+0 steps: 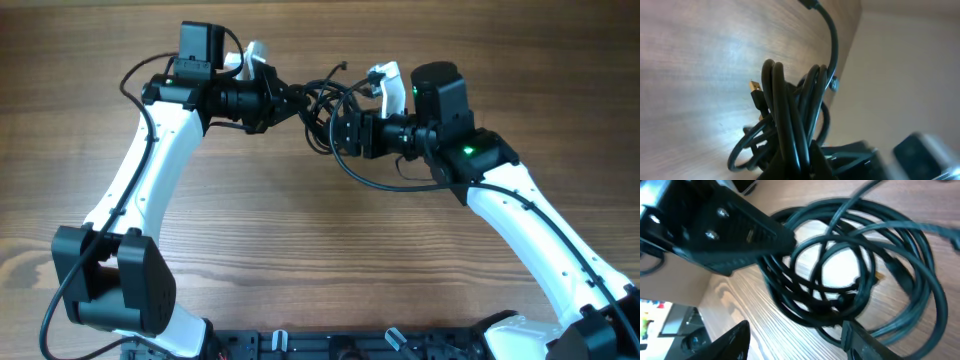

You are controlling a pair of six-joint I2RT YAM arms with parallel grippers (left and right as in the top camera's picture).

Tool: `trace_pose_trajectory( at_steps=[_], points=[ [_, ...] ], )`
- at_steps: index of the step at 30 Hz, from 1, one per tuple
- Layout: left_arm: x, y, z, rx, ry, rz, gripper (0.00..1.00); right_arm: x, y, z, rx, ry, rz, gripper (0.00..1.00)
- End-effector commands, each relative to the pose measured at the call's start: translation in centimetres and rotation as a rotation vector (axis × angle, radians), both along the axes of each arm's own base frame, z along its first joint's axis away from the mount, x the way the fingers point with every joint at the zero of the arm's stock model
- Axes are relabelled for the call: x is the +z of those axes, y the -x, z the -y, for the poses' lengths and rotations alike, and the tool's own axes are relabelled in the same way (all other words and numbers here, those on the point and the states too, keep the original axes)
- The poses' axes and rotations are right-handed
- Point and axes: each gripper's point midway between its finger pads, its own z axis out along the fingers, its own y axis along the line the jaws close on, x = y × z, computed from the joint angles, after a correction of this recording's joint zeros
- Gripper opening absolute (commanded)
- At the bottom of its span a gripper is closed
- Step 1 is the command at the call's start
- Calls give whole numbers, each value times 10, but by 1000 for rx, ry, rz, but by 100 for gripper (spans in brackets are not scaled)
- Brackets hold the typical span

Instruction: Untangle cables

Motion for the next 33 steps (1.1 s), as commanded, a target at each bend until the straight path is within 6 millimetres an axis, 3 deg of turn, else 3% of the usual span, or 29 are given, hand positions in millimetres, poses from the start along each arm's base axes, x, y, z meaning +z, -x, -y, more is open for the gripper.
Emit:
trace_pose_trajectory(
  at_steps=[1,3,7,10,12,14,17,22,25,27,29,33],
  points=[
    [8,0,-2,252,98,-347,4,-5,-13,19,-78,73,12,63],
    [6,1,-3,321,113,-442,4,-13,-18,42,-181,127,-33,65],
    [-15,-1,-21,545,47,-602,4,-24,-22,106,-457,243,-122,70],
    [-46,16,-44,799,-95,-773,4,-21,-18,136,-550,291,-132,72],
    [-58,31,-49,903,-170,-854,4,-20,-16,143,-568,301,-140,73],
    [-71,50,-45,984,-264,-918,4,-24,-12,145,-567,312,-162,74],
    [-79,58,-32,978,-328,-900,4,-26,-9,138,-531,304,-169,75],
    [-81,63,-15,898,-359,-854,4,-12,-4,104,-276,253,-57,76],
    [-71,34,-3,621,-361,-546,4,-6,1,90,-157,229,2,75],
    [-54,12,17,323,-332,-237,4,-3,5,83,-102,209,24,75],
    [-35,3,36,85,-272,0,4,3,9,73,-37,171,48,75],
    [-25,-3,44,-78,-282,214,4,15,10,60,12,111,86,74]
  ],
)
